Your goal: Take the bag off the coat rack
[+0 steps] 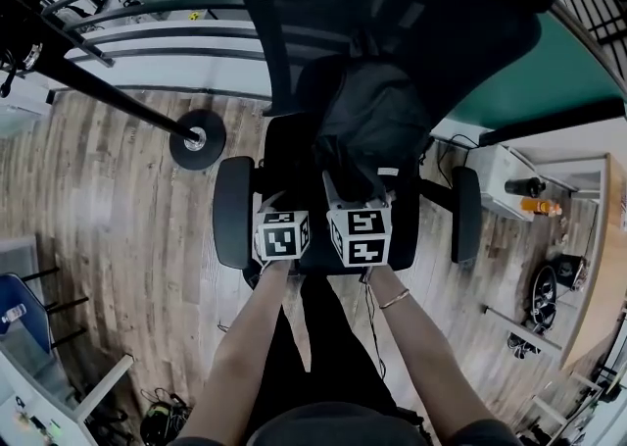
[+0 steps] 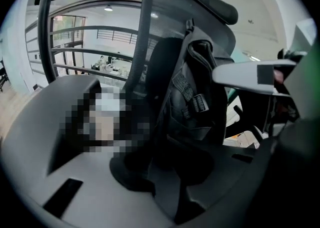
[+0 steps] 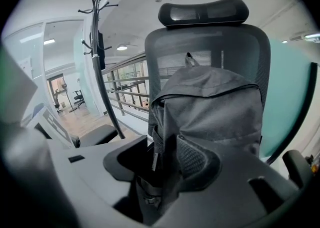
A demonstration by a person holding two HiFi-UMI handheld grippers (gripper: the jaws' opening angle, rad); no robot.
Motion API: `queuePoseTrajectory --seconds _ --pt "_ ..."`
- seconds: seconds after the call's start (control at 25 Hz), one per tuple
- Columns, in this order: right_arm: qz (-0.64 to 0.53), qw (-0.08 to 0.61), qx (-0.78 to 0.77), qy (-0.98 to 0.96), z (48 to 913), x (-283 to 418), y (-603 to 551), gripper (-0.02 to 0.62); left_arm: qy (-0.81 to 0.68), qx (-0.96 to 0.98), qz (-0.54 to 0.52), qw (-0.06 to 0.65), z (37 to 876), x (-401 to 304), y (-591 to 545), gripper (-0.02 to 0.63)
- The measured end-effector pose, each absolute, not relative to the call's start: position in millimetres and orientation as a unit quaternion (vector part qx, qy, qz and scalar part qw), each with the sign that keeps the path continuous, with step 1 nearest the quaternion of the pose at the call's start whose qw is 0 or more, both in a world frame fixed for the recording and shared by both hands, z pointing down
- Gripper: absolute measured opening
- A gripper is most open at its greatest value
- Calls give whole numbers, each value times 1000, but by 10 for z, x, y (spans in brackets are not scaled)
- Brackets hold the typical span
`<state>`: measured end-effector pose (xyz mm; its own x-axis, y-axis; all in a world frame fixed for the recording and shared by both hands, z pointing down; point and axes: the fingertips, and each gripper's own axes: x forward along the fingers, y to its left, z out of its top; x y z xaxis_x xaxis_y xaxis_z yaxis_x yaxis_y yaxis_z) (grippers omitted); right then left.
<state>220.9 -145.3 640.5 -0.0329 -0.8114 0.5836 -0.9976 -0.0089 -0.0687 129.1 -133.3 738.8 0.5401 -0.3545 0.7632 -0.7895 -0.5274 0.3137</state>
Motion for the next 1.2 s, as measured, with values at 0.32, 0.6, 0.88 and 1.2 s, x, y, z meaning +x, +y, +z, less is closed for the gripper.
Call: queuePoseTrajectory --seconds 0.32,0.6,0.88,1.2 --pt "243 158 688 -666 6161 2202 -1151 171 -358 830 297 307 6960 1189 -1303 89" --pt "243 129 706 -653 5930 2259 -829 115 -360 845 278 283 6572 1067 -1174 82" --pt "223 98 728 -640 5589 2345 -479 32 -362 856 245 274 6157 957 -984 59" --pt "208 78 738 -637 5327 2394 -140 5 -366 872 214 244 5708 899 -862 43"
